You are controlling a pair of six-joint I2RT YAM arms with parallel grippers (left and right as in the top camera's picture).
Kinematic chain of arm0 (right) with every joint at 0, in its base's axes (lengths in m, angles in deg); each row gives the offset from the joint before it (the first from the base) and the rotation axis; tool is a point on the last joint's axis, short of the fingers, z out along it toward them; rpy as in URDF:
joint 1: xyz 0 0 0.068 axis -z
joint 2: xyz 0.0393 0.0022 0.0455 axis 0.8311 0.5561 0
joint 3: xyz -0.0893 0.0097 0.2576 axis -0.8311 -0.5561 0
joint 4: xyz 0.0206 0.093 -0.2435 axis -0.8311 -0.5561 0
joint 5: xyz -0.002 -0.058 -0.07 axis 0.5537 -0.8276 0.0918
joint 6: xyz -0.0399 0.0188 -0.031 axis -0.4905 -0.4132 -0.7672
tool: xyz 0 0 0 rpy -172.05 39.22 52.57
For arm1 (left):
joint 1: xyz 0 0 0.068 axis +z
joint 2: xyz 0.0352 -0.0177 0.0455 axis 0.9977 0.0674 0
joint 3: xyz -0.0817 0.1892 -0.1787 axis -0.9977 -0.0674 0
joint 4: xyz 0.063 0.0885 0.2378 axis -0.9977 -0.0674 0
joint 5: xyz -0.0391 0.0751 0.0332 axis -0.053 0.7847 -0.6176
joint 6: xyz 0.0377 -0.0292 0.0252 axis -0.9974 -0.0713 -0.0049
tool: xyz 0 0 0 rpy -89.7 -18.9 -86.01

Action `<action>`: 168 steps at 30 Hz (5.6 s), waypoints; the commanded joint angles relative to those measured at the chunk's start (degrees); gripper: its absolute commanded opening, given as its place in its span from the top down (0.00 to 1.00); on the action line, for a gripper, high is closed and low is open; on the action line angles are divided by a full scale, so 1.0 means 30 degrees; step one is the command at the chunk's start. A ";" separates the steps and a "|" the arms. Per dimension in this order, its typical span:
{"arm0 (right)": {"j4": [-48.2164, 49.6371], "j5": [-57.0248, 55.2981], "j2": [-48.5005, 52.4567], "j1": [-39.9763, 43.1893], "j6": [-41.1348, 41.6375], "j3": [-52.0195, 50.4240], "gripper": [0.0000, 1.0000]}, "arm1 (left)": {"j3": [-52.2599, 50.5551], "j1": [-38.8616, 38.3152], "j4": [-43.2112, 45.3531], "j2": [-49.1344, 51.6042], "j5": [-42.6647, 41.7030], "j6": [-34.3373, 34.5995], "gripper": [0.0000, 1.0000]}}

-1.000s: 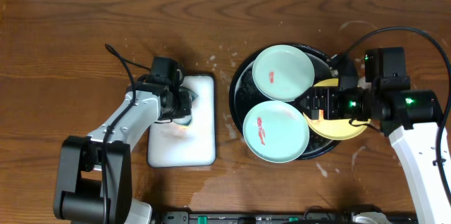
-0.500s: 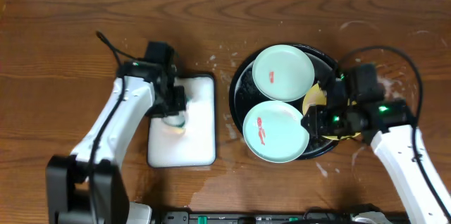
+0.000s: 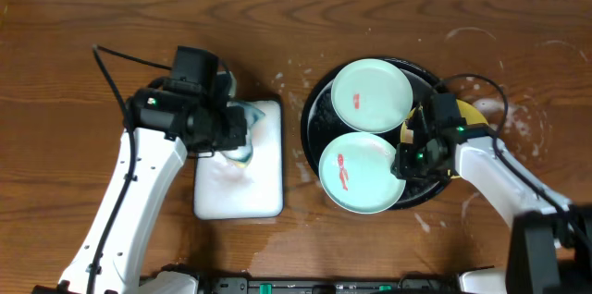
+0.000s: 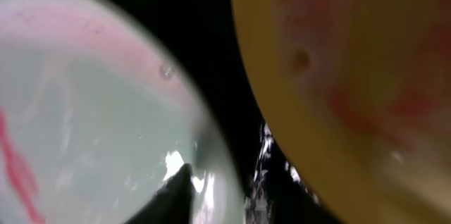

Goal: Clean dirty plates on tray and stack at the side

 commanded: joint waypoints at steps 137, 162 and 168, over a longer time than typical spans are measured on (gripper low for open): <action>0.3665 -0.5974 0.1180 -0.0452 0.0656 -0.0117 0.99 | 0.1282 -1.1154 1.0768 1.3653 -0.2849 1.1060 0.92; 0.3679 -0.6127 0.1180 -0.0408 -0.0131 -0.0124 0.99 | 0.2674 -1.0477 1.0754 1.3617 1.3398 0.5799 0.92; 0.3672 -0.6127 0.1180 -0.0415 -0.0131 -0.0124 0.99 | 0.2674 -1.0477 1.2590 1.3617 0.3541 0.9224 0.92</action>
